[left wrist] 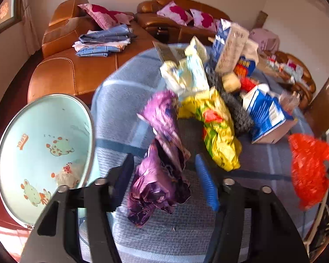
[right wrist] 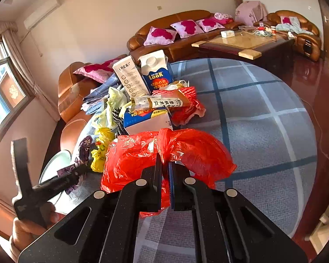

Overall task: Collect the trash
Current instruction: 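Grasp the red plastic bag with the right gripper while the left gripper grasps the purple wrapper, then carry the red bag and purple wrapper over the wastebasket with both grippers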

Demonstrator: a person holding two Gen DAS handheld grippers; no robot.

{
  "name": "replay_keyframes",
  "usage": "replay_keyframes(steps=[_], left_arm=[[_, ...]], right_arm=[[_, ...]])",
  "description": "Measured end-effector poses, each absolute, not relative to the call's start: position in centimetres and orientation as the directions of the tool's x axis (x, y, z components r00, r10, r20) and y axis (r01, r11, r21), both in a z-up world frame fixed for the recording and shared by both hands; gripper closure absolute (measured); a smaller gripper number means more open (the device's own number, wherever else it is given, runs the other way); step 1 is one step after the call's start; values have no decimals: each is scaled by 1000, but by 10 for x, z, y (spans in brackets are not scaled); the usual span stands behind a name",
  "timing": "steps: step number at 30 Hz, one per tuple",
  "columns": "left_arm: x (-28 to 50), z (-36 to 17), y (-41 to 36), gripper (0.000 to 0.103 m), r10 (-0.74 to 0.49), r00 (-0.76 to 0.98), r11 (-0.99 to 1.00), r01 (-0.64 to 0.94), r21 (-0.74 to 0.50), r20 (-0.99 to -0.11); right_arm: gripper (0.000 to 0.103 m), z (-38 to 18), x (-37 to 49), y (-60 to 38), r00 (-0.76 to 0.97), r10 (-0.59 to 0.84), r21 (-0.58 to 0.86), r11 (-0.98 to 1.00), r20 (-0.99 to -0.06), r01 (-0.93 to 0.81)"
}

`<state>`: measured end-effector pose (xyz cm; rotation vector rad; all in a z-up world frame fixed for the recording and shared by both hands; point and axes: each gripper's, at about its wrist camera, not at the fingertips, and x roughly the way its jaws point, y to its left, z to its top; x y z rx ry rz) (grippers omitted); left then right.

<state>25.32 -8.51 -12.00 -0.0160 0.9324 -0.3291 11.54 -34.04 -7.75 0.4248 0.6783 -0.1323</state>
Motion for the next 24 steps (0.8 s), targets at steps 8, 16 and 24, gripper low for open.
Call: replay_keyframes(steps=[8,16,24], left_arm=[[245,-110,-72,83,-305,596,947,275,-168,-743],[218,-69,-37,83,-312,667,947,277,-164,-676],[196,-53,31,82,-210,722,977,173,-121,-659]], right_arm=[[97,-70,111,-337,788,1,327,910,-616,254],[97,-59,115,-319,806,26,322,924,-592,207],[97,-44,137,-276,819,110,320,943,-563,94]])
